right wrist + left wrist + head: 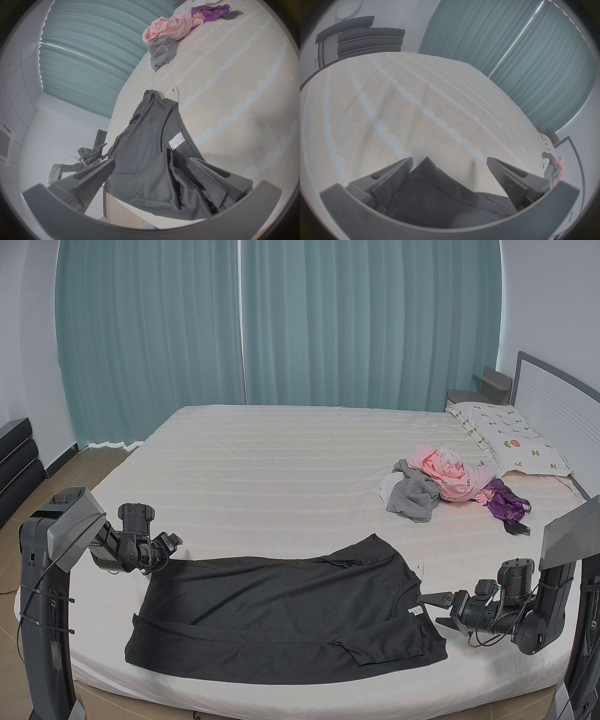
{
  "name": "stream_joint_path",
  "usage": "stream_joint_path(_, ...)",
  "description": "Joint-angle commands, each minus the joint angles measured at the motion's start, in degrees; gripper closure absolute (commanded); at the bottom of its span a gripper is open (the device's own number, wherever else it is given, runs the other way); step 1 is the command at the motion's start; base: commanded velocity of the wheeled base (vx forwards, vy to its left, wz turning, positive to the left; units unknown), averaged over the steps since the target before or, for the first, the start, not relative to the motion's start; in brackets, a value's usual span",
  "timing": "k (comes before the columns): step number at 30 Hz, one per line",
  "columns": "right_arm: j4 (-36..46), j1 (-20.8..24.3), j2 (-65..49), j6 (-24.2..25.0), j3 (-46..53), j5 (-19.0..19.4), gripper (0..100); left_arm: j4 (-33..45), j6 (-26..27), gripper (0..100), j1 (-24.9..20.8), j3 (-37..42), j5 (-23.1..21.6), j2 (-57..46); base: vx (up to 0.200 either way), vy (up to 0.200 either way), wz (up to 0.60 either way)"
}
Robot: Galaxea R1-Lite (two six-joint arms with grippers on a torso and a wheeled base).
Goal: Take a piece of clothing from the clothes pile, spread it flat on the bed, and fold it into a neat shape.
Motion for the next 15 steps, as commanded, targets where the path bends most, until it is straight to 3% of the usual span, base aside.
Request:
stream_joint_path(1, -0.02, 0.01, 0.06, -0.03, 0.01, 0.0, 0, -0.19, -0.03, 0, -0.1, -0.54, 0.55, 0.94, 0.0, 0.0, 0.0)
stream_joint_path(2, -0.02, 0.01, 0.06, -0.03, 0.01, 0.0, 0, -0.01, -0.12, 0, -0.1, -1.15, 0.72, 1.12, 0.0, 0.0, 0.0)
stream_joint_path(3, -0.02, 0.01, 0.06, 0.05, 0.01, 0.0, 0, 0.08, -0.21, 100, -0.1, -1.59, 1.07, 1.3, 0.0, 0.0, 0.0)
stream_joint_path(15, -0.02, 0.01, -0.03, -0.03, 0.1, 0.0, 0, -0.1, -1.79, 100, 0.34, -1.51, 8.02, 1.47, 0.0, 0.0, 0.0)
